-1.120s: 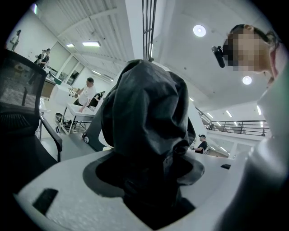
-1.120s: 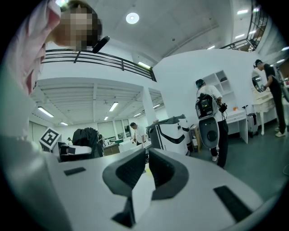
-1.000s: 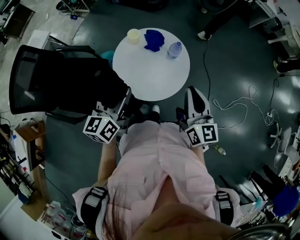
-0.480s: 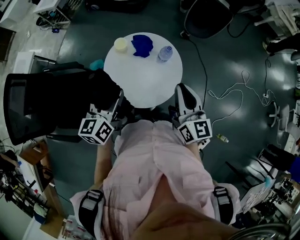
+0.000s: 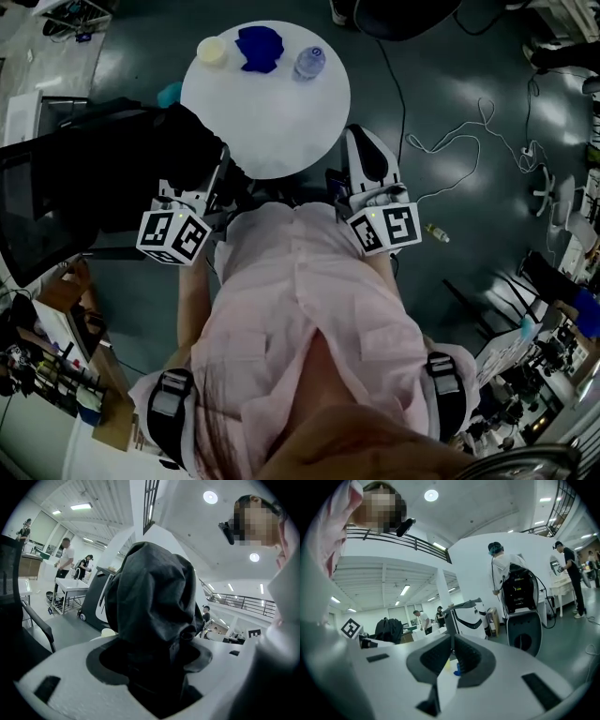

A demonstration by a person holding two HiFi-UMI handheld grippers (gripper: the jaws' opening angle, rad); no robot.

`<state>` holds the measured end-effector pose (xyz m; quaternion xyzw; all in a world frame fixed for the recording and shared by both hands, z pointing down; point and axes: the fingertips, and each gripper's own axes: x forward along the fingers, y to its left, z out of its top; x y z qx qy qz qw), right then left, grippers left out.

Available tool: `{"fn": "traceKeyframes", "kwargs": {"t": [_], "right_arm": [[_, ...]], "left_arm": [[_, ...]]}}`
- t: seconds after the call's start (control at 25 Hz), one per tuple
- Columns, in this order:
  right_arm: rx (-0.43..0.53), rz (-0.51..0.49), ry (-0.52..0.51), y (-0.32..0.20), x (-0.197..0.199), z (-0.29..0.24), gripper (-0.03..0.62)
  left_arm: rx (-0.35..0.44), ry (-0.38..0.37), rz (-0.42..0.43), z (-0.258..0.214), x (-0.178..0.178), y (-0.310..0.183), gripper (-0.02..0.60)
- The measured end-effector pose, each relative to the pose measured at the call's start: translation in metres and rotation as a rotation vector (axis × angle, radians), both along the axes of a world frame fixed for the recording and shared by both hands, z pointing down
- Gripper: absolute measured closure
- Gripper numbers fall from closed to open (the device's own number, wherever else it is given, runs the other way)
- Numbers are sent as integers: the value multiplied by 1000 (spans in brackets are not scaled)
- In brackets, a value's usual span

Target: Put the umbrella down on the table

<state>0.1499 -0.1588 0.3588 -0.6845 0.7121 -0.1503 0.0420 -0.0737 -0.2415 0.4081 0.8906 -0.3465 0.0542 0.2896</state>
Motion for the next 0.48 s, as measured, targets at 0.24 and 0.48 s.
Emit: {"fn": "traceKeyframes", "kwargs": {"t": [0.24,0.48], "right_arm": [[-2,-16,-1,-5,18,-1,554],[1,-22,-6,-14,28,-1,554]], "left_arm": [[-12,-26,-36,1,8,5,268],[-48,-101,-50,13,4,-8,268]]}}
